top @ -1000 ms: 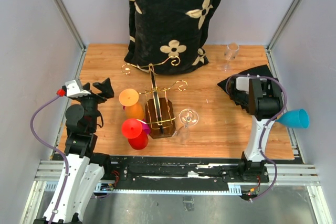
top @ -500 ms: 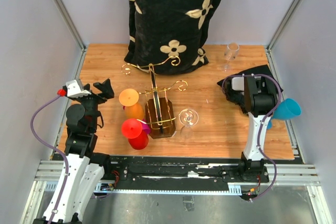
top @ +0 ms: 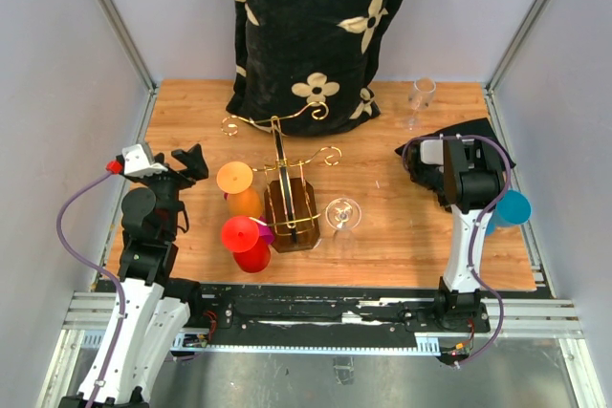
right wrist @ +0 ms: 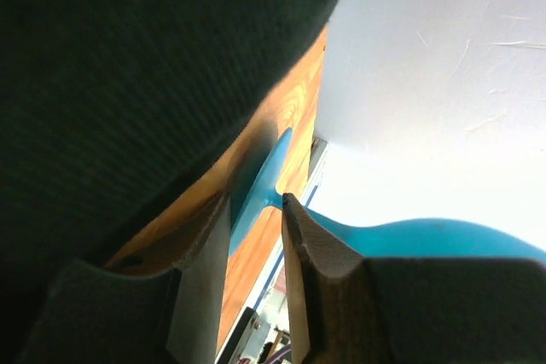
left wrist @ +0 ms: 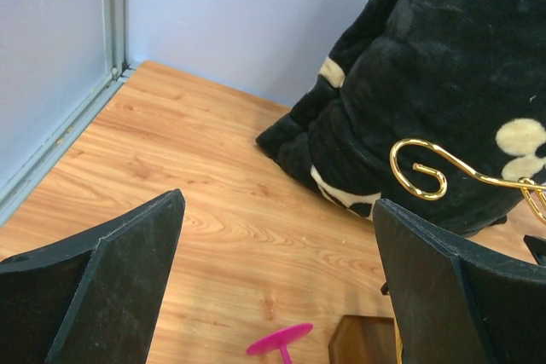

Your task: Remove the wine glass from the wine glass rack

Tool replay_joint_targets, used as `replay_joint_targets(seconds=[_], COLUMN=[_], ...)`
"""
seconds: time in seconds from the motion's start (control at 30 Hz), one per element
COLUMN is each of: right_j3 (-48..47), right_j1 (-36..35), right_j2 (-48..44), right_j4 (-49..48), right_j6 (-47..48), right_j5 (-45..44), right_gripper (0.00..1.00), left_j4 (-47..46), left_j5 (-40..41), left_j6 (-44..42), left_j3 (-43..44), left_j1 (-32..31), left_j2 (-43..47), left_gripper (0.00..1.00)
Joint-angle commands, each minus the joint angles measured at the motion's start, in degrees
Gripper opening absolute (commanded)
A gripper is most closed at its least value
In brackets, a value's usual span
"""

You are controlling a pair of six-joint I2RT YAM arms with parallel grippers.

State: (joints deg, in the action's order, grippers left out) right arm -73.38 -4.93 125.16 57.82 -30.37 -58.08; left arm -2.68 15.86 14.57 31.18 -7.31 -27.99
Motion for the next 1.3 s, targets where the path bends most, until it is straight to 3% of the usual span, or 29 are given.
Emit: replay_joint_targets(seconds=[0.0, 0.53, 0.73, 0.83, 0.97, 1.07, 1.27], right_j3=[0.59, 1.5, 2.3, 2.88, 1.29, -1.57, 2.89], right_j1=[-1.83, -8.24, -9.69, -12.56, -14.28, -14.26, -14.17], right_j2=[-0.96, -5.28, -11.15, -20.54, -34.19, -43.97, -62.37], right_j4=[1.87, -4.91, -9.2, -12.5, -13.83, -13.81, -22.07], right_j6=[-2.27, 5.84, 9.96, 14.01, 16.04, 15.86, 6.83], right_j5=[-0.98, 10.1, 18.36, 24.66, 38.13, 54.94, 83.69], right_gripper=[0.32, 0.61, 0.71, 0.73, 0.76, 0.76, 0.71], left_j4=[-0.16, 1.89, 1.91, 1.89, 2.46, 3.02, 3.88], left_j5=[0.47, 1.55, 1.46, 1.46, 0.67, 0.39, 0.19], left_j6=[-0.9, -2.44, -2.52, -2.61, -1.57, -1.13, -0.16], left_j3=[1.9, 3.78, 3.99, 4.04, 4.5, 5.04, 6.37], left_j1=[-0.6, -0.58, -0.6, -0.6, -0.6, -0.6, -0.59], left_j2=[-0.28, -1.29, -1.45, -1.63, -1.72, -1.55, -1.3], left_gripper=[0.99, 0.98, 0.99, 0.98, 0.98, 0.98, 0.98])
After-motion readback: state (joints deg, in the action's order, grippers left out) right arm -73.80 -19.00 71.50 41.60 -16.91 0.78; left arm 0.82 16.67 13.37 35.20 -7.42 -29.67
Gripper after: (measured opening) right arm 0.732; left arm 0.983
